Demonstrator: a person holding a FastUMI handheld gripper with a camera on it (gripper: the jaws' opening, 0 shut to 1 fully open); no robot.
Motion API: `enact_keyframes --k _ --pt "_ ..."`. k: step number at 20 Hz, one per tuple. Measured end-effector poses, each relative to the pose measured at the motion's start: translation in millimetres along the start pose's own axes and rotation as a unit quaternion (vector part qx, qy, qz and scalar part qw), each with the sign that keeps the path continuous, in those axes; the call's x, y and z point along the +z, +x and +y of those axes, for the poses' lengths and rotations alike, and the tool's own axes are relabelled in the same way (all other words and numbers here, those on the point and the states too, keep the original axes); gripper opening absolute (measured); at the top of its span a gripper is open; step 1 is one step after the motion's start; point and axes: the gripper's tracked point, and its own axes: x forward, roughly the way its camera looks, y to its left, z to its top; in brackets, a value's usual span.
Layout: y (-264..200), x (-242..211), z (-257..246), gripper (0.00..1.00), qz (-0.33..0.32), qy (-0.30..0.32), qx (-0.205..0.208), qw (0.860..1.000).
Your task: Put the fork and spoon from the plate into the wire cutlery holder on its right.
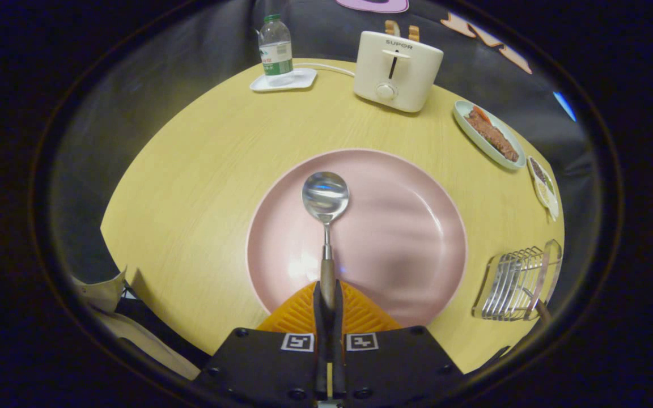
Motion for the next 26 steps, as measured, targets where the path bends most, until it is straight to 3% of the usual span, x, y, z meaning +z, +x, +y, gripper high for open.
enact_keyframes --k 16,26 --pt "-103 7 -114 0.07 0.007 -0.046 -0.025 0.999" --pt "-147 -10 -199 0.07 0.092 -0.097 -0.058 0.989"
